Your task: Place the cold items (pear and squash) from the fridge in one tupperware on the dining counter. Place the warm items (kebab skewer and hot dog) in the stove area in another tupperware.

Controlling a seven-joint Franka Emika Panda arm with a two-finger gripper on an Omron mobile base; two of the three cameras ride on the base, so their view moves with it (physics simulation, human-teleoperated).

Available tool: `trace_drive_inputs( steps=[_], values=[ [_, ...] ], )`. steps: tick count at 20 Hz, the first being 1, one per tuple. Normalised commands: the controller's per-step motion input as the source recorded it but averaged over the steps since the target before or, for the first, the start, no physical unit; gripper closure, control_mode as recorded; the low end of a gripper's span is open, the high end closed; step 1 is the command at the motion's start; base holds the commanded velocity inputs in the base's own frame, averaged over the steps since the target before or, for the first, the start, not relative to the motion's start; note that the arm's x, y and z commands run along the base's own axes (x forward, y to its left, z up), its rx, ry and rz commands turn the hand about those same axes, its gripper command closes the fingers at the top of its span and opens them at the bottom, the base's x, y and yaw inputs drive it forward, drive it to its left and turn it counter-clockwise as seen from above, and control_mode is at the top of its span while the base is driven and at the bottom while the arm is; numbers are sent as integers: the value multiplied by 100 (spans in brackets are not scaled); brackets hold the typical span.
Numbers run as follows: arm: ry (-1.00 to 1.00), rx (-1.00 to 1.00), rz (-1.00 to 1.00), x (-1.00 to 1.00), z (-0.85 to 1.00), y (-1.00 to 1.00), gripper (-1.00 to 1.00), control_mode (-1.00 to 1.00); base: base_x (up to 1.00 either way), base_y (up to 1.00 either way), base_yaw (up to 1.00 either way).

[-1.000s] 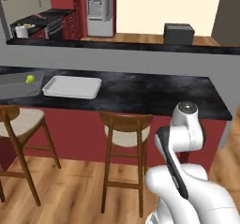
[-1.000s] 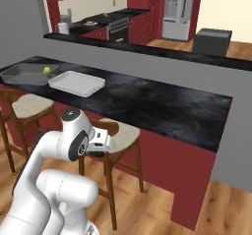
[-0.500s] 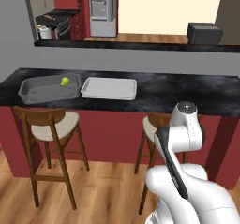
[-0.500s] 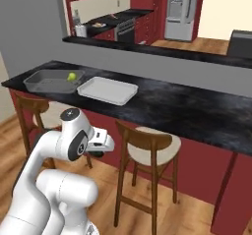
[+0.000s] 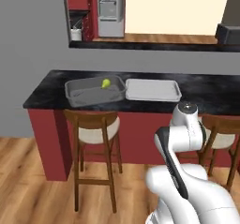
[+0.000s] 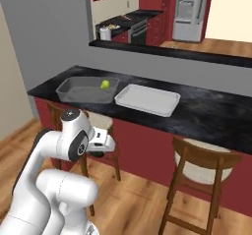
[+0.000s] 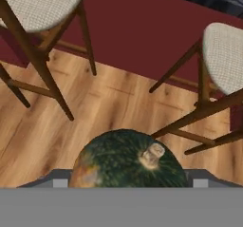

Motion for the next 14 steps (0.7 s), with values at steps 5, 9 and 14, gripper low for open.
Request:
trace_drive_inputs(
  steps=[5, 9, 14],
  values=[
    [0, 0, 0, 0, 0, 0, 100, 100, 45, 68, 3],
    [0, 0, 0, 0, 0, 0, 100, 100, 64, 8, 5],
    [0, 0, 0, 0, 0, 0, 100, 100, 74, 0, 10]
  ],
)
